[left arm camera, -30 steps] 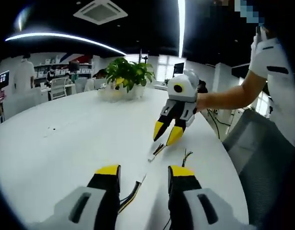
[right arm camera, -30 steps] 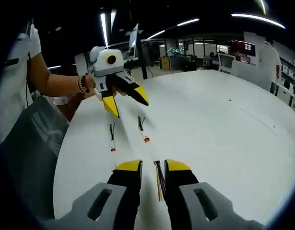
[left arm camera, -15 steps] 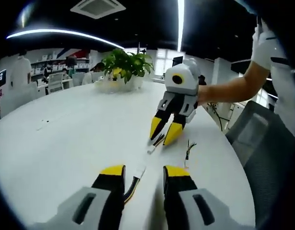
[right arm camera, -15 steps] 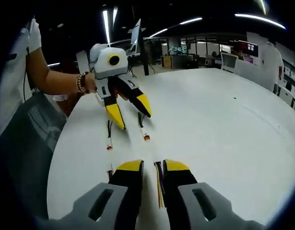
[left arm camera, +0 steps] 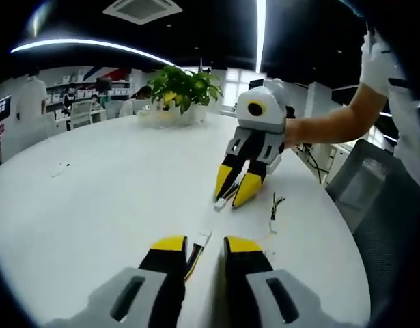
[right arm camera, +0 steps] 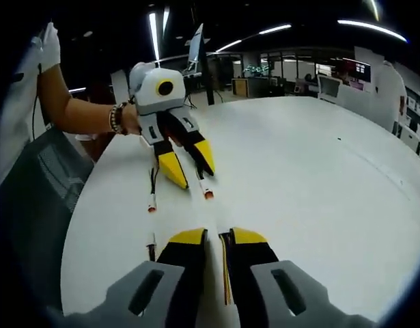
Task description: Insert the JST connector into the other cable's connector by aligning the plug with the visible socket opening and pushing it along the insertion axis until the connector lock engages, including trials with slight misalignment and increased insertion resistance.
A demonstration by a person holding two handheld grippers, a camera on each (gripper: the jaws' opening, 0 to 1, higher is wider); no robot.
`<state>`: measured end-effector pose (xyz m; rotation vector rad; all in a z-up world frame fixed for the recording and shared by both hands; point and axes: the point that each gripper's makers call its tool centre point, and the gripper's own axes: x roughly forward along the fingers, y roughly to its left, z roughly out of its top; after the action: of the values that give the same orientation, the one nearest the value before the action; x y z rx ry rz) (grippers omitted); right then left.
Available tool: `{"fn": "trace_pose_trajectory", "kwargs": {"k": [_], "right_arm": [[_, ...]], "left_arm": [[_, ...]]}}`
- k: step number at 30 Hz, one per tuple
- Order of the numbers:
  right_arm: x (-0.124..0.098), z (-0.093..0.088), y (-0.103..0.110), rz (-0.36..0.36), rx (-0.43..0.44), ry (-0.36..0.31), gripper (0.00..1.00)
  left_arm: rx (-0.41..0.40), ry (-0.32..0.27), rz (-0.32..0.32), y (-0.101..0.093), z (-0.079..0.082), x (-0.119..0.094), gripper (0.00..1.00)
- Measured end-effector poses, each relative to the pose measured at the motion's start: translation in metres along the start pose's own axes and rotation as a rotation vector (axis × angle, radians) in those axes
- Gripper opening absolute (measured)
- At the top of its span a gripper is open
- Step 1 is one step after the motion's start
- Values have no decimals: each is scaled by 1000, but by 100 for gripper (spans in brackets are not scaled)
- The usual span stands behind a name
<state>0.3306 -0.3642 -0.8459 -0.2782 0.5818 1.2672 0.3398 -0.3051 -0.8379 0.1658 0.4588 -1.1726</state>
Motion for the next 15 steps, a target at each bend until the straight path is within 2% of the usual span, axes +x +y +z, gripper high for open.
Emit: {"fn": "trace_pose_trajectory", "kwargs": {"k": [15], "right_arm": [[2,-3,0,-2,-5,1,6]], "left_arm": [[5,-15,7,-1,-4,2,7]]}}
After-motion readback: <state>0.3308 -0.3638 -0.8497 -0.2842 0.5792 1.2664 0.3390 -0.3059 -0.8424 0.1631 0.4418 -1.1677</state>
